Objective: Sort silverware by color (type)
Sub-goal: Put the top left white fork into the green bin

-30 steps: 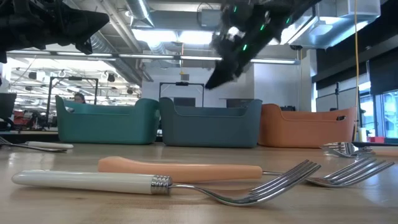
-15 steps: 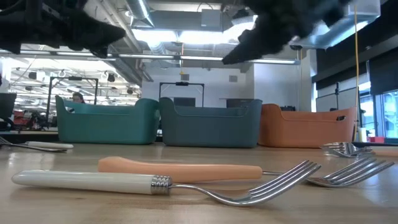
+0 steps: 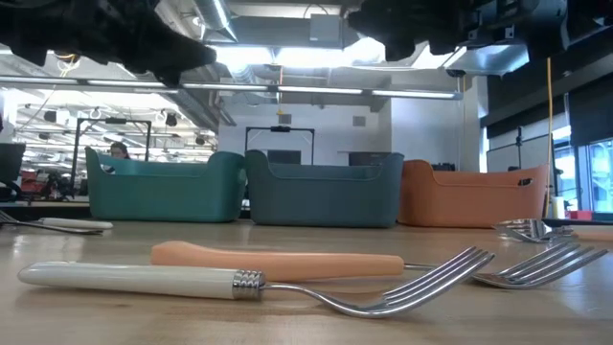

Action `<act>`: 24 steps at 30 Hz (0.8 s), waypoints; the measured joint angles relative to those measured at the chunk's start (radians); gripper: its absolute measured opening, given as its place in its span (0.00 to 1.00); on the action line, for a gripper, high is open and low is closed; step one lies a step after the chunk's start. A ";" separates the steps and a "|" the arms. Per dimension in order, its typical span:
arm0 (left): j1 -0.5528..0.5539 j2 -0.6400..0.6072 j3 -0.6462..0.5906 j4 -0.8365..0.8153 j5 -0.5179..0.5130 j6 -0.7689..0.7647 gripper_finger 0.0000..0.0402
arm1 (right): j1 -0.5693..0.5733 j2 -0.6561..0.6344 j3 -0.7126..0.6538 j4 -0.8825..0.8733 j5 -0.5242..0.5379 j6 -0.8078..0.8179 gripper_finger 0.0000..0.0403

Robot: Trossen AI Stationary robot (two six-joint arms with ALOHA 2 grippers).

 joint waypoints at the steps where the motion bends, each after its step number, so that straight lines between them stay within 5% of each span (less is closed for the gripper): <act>1: 0.000 -0.003 0.000 -0.009 -0.023 0.000 0.03 | 0.001 0.000 0.000 0.001 0.005 0.000 0.31; 5: 0.004 -0.014 0.043 -0.198 -0.078 -0.038 0.11 | 0.001 0.000 0.000 0.001 0.006 0.024 0.31; 14: 0.037 0.007 0.367 -0.973 -0.079 -0.230 0.42 | 0.000 0.001 0.000 0.000 0.007 0.035 0.31; 24: 0.016 0.021 0.439 -1.211 -0.057 -0.390 0.49 | 0.000 0.001 0.000 -0.055 0.043 0.036 0.31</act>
